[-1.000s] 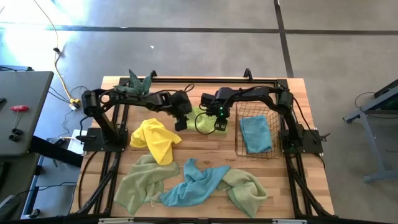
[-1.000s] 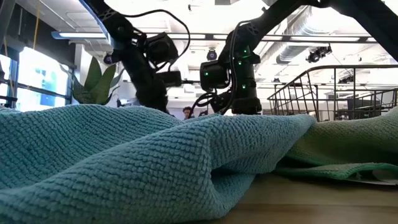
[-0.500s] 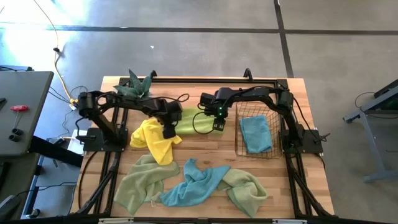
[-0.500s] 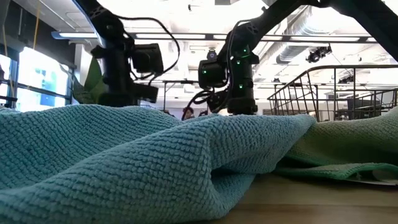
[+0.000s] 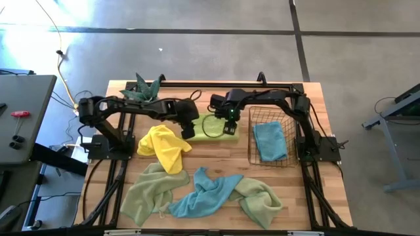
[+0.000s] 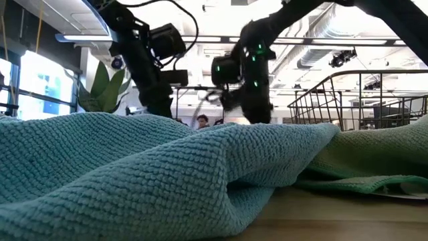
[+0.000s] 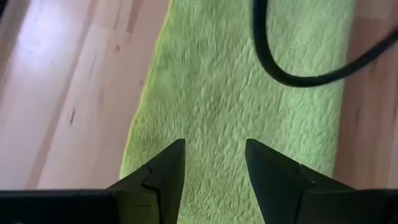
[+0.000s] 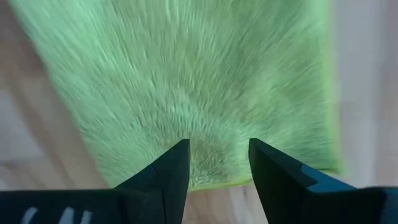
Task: Fold microfiber towels
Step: Fold the light green microfiber cloth
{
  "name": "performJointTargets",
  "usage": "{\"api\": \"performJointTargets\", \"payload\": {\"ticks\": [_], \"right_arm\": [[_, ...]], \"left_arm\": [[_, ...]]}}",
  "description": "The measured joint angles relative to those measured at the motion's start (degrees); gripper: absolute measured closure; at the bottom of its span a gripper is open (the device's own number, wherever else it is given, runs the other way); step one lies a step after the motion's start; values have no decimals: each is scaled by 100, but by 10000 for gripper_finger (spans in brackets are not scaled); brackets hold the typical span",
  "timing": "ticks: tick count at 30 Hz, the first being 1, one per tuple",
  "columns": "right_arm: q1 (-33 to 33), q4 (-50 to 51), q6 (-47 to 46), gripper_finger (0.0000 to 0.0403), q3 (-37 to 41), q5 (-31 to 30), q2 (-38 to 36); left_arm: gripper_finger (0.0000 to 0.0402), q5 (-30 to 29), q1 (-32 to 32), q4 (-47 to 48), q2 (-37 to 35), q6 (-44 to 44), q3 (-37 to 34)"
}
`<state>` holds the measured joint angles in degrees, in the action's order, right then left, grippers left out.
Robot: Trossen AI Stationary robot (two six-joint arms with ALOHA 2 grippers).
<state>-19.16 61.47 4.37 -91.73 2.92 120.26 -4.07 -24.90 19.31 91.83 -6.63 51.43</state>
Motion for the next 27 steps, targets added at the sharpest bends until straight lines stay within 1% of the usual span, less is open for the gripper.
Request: {"api": "performJointTargets", "payload": {"ticks": [4,8,10,12,15,19,21,24,27], "right_arm": [[0,453,-440,245,-205,0,-158],[73,412,-684,245,-228,-6,-408],[119,336,-732,245,-228,-9,-410],[177,211,-740,245,-226,-140,-355],[246,79,-740,245,-226,-380,-219],[273,82,-759,245,-226,-400,-69],[271,39,-742,245,-226,-400,-37],[267,-77,-741,245,-226,-403,-34],[237,-70,-743,245,-226,-403,-34]], "left_arm": [[243,282,-110,-177,106,0,-107],[243,479,-179,-368,107,44,-339],[243,520,-206,-221,111,52,-424],[243,520,-210,-196,106,114,-456],[243,670,-210,-71,-44,363,-472],[243,712,-204,103,-149,949,-454],[243,710,-202,-103,-142,809,-518],[243,681,-92,-601,-82,293,-674],[243,543,-36,-657,47,188,-784]]}}
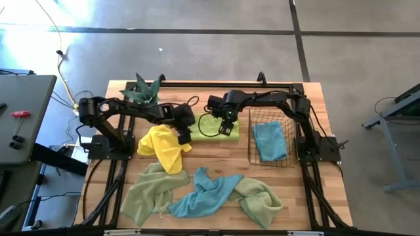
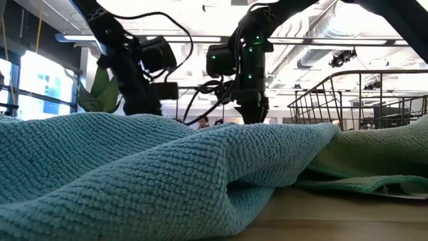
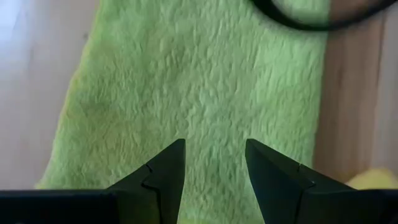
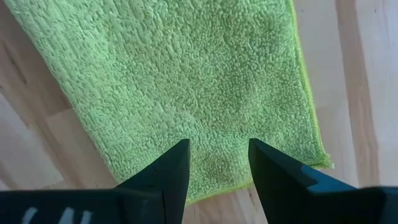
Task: Fold microfiber towels
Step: Fold the light green microfiber cloth
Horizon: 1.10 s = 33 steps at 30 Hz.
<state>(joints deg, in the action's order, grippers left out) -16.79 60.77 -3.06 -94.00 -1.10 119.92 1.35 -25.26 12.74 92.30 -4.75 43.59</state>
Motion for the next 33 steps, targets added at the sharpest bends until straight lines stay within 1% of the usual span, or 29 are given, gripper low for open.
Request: {"api": "performJointTargets", "payload": {"ticks": [5,12,17,19,21,23,24,25,26,29,33], "right_arm": [[-7,16,1,245,0,0,-2],[-7,-34,1,245,0,0,-2],[-7,-67,-1,245,0,1,-2],[-7,-74,1,245,0,0,-2],[-8,-72,3,245,0,2,-2],[-23,-72,34,245,0,0,-2],[-33,-72,36,245,0,2,-2],[-44,-72,38,245,0,2,-2],[-51,-72,40,245,0,4,-2],[-91,-73,45,245,0,15,-4],[-152,-69,51,245,0,17,-6]], "left_arm": [[243,-93,-138,181,193,1,6],[243,-168,-374,880,209,-319,39],[243,-234,-625,908,164,-381,27],[243,-330,-706,808,102,-348,26],[243,-555,-804,838,41,-387,74],[243,-751,-919,852,-69,-401,198],[243,-759,-980,837,-131,-368,281],[243,-667,-1045,894,-189,-271,352],[243,-448,-1105,994,-240,-107,408],[243,372,-1195,1389,-348,709,561],[243,454,-1197,2476,-386,1951,614]]}}
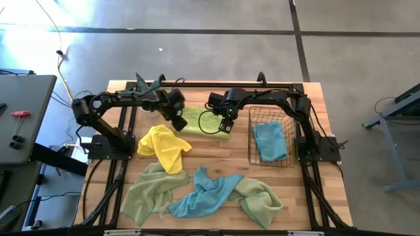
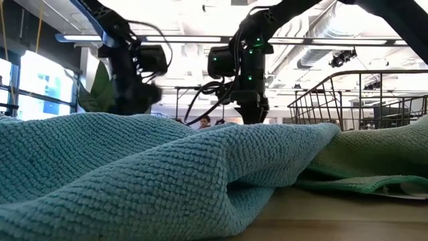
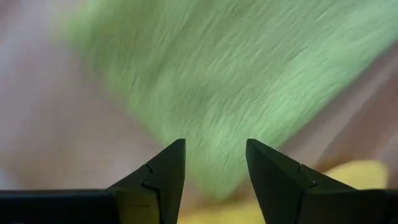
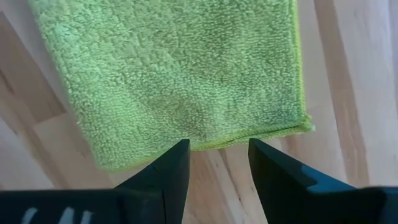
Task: Fold microfiber towels
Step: Fold the light green microfiber cloth
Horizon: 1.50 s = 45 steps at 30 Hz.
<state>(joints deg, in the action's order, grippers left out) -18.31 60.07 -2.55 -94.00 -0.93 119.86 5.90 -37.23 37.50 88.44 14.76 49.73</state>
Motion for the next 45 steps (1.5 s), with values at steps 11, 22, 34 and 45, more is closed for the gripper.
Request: {"api": "performJointTargets", "payload": {"ticks": [11,22,34,45], "right_arm": [[-124,-113,-1,245,0,0,-5],[-118,-591,-2,245,0,4,-5],[-118,-1330,-2,245,0,4,-5],[-118,-1902,-2,245,0,4,-5]], "left_arm": [[243,17,-5,-172,-116,1546,-653],[243,220,11,-1040,-143,1814,-1074],[243,242,3,-1193,-200,2343,-1154],[243,503,49,-1629,-290,2795,-1453]]}}
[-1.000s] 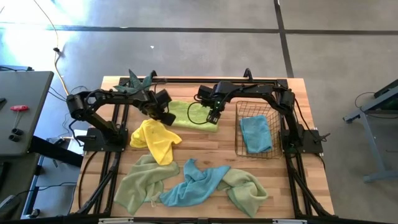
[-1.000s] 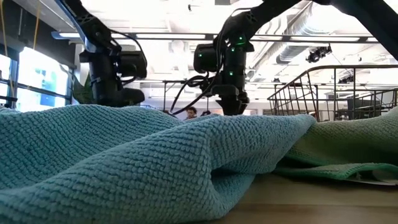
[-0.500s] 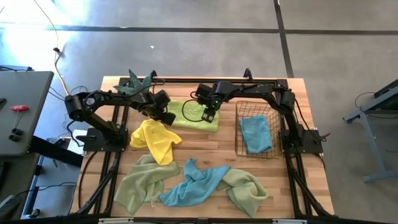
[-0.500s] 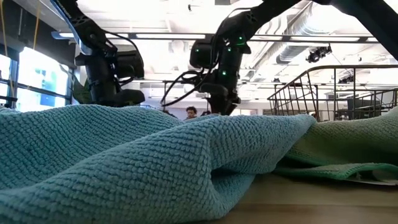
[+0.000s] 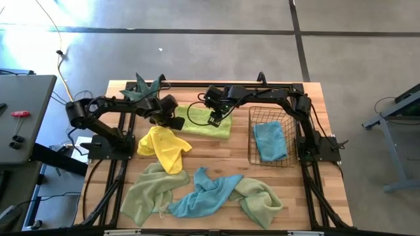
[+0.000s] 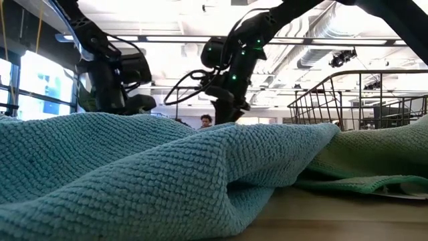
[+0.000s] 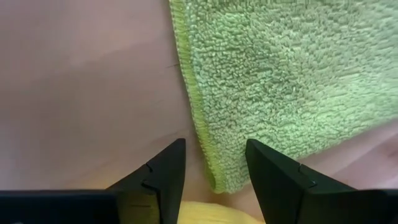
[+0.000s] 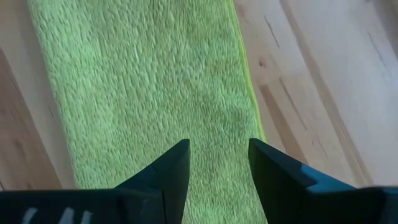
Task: Fold microfiber towels
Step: Fold the light green microfiber cloth
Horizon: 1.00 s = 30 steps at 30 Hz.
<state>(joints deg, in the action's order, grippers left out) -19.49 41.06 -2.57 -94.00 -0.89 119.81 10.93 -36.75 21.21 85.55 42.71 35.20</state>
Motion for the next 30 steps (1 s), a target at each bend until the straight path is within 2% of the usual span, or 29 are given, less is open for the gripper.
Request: {"api": "performJointTargets", "payload": {"ticks": [8,13,17,22,30], "right_arm": [[0,-243,0,245,0,0,0],[0,-304,0,245,0,0,0],[0,-304,0,245,0,0,0],[0,-310,0,245,0,0,0],[0,-314,0,245,0,0,0]], "left_arm": [[243,454,4,-759,45,237,-87],[246,418,18,-833,54,233,-87],[287,309,23,-778,56,123,-85],[384,151,16,-553,56,-66,-78],[398,131,8,-24,-247,-481,-80]]}}
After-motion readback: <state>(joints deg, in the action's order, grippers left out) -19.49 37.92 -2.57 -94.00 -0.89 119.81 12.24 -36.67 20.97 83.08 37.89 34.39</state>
